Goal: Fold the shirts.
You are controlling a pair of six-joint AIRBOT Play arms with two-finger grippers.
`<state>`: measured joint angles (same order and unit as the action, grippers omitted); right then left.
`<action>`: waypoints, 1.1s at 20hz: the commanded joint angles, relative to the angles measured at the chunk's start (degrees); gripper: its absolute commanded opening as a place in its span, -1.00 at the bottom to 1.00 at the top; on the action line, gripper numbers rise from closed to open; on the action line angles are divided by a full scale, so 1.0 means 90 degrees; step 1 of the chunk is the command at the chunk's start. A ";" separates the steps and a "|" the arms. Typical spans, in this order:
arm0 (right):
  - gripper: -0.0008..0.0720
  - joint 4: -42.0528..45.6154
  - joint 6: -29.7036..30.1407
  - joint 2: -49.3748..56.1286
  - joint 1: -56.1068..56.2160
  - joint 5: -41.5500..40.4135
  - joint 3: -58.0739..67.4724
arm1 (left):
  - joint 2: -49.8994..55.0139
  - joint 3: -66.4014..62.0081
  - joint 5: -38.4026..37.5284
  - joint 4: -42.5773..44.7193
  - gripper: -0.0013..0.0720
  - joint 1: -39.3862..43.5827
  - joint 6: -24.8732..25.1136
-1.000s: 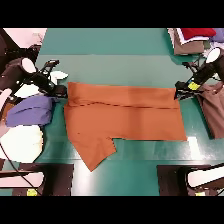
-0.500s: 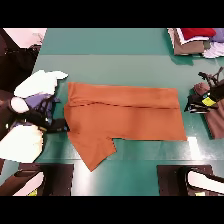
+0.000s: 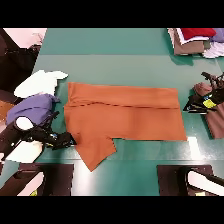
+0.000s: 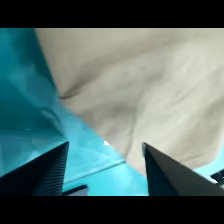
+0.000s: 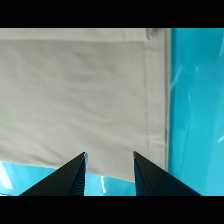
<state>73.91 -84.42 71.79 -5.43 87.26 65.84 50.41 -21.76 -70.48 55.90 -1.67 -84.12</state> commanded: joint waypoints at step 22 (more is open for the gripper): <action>0.46 -0.0219 0.0447 -0.0682 -0.2324 0.0010 -0.2436 | -0.0022 -0.0629 0.0447 -0.0763 -0.90 0.0002 0.0903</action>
<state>72.16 -81.78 66.78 -19.14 89.01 51.55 50.26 -25.10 -66.22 49.32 -1.65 -76.60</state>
